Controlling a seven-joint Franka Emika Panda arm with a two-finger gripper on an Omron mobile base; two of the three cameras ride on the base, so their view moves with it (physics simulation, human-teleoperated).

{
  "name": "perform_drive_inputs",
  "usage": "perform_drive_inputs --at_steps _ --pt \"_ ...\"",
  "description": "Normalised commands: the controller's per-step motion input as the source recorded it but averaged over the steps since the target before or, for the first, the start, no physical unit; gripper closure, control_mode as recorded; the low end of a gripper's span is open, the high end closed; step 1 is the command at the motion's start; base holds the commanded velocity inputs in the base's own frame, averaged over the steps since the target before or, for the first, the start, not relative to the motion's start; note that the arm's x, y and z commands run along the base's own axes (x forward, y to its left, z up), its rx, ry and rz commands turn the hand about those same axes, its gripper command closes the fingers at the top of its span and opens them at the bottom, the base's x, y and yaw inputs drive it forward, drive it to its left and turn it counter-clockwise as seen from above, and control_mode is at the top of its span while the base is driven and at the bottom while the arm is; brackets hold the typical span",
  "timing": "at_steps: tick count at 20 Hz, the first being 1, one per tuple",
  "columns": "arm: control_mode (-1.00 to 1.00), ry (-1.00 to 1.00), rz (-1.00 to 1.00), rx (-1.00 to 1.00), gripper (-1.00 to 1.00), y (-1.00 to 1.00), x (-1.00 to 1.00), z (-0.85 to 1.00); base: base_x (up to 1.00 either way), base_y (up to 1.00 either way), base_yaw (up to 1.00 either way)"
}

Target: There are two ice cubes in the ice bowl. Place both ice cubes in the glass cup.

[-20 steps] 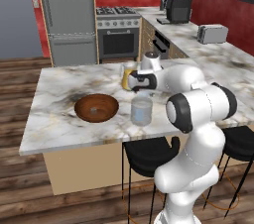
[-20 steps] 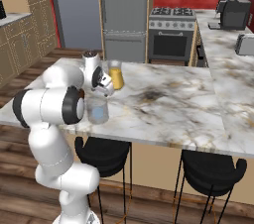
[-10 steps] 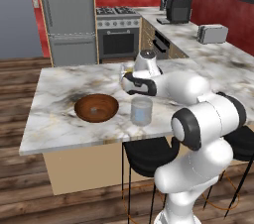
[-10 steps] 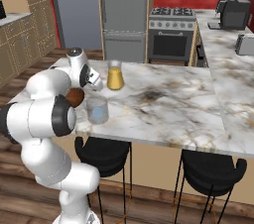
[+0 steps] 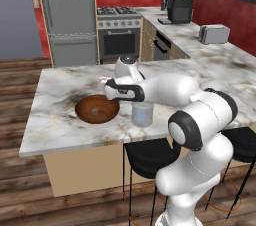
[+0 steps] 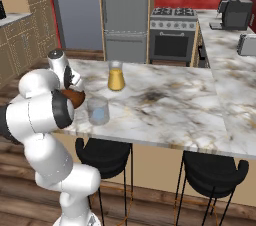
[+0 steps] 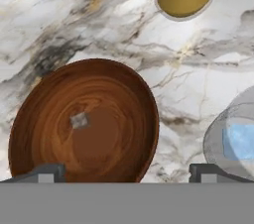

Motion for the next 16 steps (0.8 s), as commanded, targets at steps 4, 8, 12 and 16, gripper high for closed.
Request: perform_drive_inputs --at_steps 4,8,12,16 --pt "-1.00 0.02 0.33 0.00 -1.00 0.44 0.00 0.00 0.00 0.00 0.00" --pt "-1.00 0.00 0.30 -0.04 -1.00 0.27 0.00 0.00 0.00 0.00 0.00" --pt "-1.00 0.00 0.21 -0.01 -1.00 0.02 0.00 0.00 0.00 0.00 0.00" --pt "-1.00 0.00 0.05 0.00 -1.00 0.00 -0.01 0.00 0.00 0.00 0.00"
